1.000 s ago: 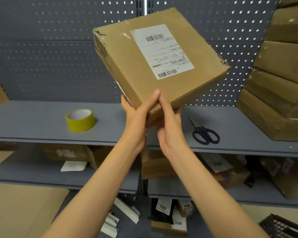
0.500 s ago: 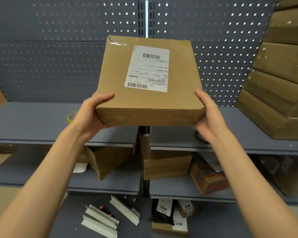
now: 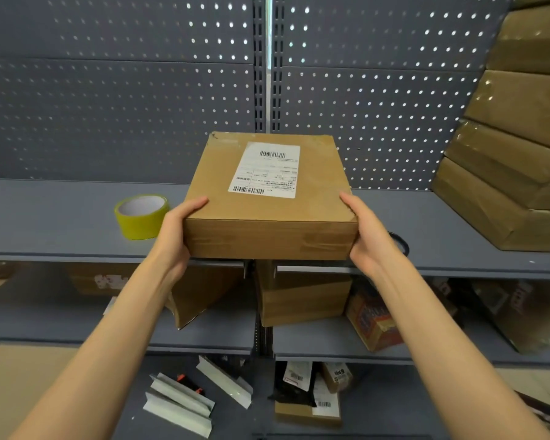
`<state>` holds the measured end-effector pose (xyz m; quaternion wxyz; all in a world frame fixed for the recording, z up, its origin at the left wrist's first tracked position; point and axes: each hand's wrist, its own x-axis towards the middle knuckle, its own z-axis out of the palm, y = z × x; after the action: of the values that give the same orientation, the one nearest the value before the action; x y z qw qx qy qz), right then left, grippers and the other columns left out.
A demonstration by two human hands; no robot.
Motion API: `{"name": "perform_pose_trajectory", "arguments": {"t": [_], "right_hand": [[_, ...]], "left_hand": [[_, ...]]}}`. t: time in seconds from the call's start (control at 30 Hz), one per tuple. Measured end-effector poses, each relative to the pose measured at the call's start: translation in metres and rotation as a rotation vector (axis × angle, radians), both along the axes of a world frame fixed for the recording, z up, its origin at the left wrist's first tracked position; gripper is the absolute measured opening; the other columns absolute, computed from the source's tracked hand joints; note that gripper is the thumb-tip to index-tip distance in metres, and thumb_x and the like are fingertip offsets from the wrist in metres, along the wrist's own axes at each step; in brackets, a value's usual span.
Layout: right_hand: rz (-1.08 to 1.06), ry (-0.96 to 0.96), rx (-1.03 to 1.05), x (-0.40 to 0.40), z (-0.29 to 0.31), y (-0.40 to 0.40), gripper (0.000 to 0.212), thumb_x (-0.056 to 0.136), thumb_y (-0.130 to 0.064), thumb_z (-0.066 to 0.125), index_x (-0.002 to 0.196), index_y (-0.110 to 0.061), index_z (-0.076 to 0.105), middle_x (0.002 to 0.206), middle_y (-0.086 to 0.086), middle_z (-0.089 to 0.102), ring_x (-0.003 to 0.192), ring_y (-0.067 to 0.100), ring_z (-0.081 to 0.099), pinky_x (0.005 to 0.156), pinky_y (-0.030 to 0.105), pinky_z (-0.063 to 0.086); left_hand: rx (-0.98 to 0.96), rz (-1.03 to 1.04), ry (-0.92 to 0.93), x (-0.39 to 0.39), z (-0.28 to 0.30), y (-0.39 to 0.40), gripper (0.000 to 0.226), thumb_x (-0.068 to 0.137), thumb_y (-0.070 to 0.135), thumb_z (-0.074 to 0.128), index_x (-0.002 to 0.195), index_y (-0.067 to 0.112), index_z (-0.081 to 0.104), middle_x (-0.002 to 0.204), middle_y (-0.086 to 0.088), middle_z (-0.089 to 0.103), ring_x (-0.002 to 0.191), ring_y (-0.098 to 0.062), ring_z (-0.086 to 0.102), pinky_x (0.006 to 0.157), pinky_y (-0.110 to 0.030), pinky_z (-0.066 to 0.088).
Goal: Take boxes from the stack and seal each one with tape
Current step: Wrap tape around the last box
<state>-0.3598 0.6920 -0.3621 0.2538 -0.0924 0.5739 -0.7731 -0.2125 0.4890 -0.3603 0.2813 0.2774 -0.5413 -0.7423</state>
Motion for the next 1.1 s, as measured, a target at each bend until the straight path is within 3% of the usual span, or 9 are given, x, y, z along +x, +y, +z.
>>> {"name": "perform_pose_trajectory", "arguments": {"t": [0.2, 0.43, 0.57, 0.63, 0.7, 0.8, 0.9, 1.0, 1.1], "right_hand": [[-0.007, -0.054, 0.041, 0.002, -0.003, -0.002, 0.030, 0.090, -0.039, 0.060, 0.114, -0.022, 0.067, 0.107, 0.001, 0.072, 0.104, 0.021, 0.066, 0.095, 0.043, 0.050], [0.029, -0.010, -0.033, 0.004, 0.011, 0.001, 0.020, 0.089, -0.034, 0.061, 0.103, -0.021, 0.068, 0.094, -0.002, 0.074, 0.088, 0.015, 0.069, 0.082, 0.034, 0.052], [0.026, -0.052, -0.067, 0.010, 0.016, 0.004, 0.026, 0.088, -0.034, 0.062, 0.110, -0.020, 0.067, 0.101, -0.001, 0.074, 0.095, 0.016, 0.069, 0.079, 0.032, 0.053], [-0.027, -0.073, -0.133, 0.014, 0.017, 0.004, 0.023, 0.089, -0.033, 0.062, 0.107, -0.021, 0.067, 0.101, -0.001, 0.074, 0.095, 0.016, 0.069, 0.081, 0.032, 0.053], [-0.092, -0.082, -0.247, 0.020, 0.019, 0.002, 0.022, 0.089, -0.032, 0.062, 0.108, -0.021, 0.066, 0.103, -0.001, 0.073, 0.097, 0.016, 0.068, 0.082, 0.032, 0.053], [-0.136, -0.107, -0.403, 0.029, 0.016, -0.012, 0.062, 0.079, -0.038, 0.071, 0.134, -0.021, 0.048, 0.119, 0.003, 0.066, 0.109, 0.021, 0.064, 0.090, 0.041, 0.053], [-0.108, -0.065, -0.451, 0.045, 0.009, -0.033, 0.099, 0.065, -0.043, 0.080, 0.148, -0.030, 0.027, 0.133, 0.003, 0.057, 0.119, 0.023, 0.057, 0.097, 0.047, 0.050], [-0.120, -0.023, -0.428, 0.058, 0.002, -0.045, 0.099, 0.064, -0.043, 0.079, 0.147, -0.034, 0.027, 0.135, -0.002, 0.056, 0.122, 0.019, 0.055, 0.104, 0.043, 0.045], [-0.158, 0.011, -0.375, 0.054, 0.004, -0.036, 0.098, 0.063, -0.049, 0.079, 0.147, -0.032, 0.030, 0.138, -0.005, 0.053, 0.126, 0.015, 0.051, 0.109, 0.041, 0.038]], "left_hand": [[0.018, -0.003, -0.046, -0.004, -0.009, -0.005, 0.011, 0.085, 0.035, 0.060, 0.082, 0.026, 0.067, 0.074, 0.006, 0.070, 0.082, -0.017, 0.061, 0.089, -0.039, 0.045], [0.030, 0.089, 0.001, -0.001, 0.000, -0.011, 0.010, 0.085, 0.029, 0.060, 0.079, 0.022, 0.063, 0.081, 0.002, 0.065, 0.083, -0.017, 0.057, 0.077, -0.032, 0.044], [-0.037, 0.072, 0.086, -0.001, 0.013, -0.013, 0.012, 0.088, 0.030, 0.055, 0.082, 0.021, 0.061, 0.080, 0.005, 0.063, 0.083, -0.013, 0.054, 0.067, -0.026, 0.040], [-0.045, 0.165, 0.143, -0.003, 0.017, -0.014, 0.022, 0.087, 0.041, 0.054, 0.099, 0.024, 0.062, 0.096, 0.006, 0.069, 0.093, -0.009, 0.059, 0.082, -0.027, 0.043], [-0.021, 0.301, 0.153, -0.004, 0.019, -0.010, 0.047, 0.089, 0.049, 0.053, 0.131, 0.028, 0.050, 0.134, 0.001, 0.056, 0.124, -0.013, 0.050, 0.104, -0.034, 0.037], [-0.015, 0.196, 0.138, -0.003, 0.022, 0.024, 0.092, 0.075, 0.062, 0.058, 0.151, 0.034, 0.015, 0.151, 0.003, 0.032, 0.134, -0.019, 0.035, 0.107, -0.045, 0.033], [0.001, -0.130, 0.168, -0.010, 0.024, 0.074, 0.113, 0.066, 0.061, 0.067, 0.149, 0.040, -0.006, 0.144, 0.005, 0.041, 0.128, -0.022, 0.044, 0.102, -0.057, 0.038], [-0.045, -0.157, 0.206, -0.020, 0.023, 0.098, 0.099, 0.073, 0.044, 0.072, 0.149, 0.038, 0.008, 0.124, 0.011, 0.055, 0.112, -0.011, 0.057, 0.089, -0.040, 0.051], [-0.034, -0.096, 0.173, -0.020, 0.023, 0.088, 0.075, 0.084, 0.036, 0.066, 0.146, 0.033, 0.024, 0.129, 0.006, 0.056, 0.112, -0.015, 0.057, 0.082, -0.037, 0.050]]}}
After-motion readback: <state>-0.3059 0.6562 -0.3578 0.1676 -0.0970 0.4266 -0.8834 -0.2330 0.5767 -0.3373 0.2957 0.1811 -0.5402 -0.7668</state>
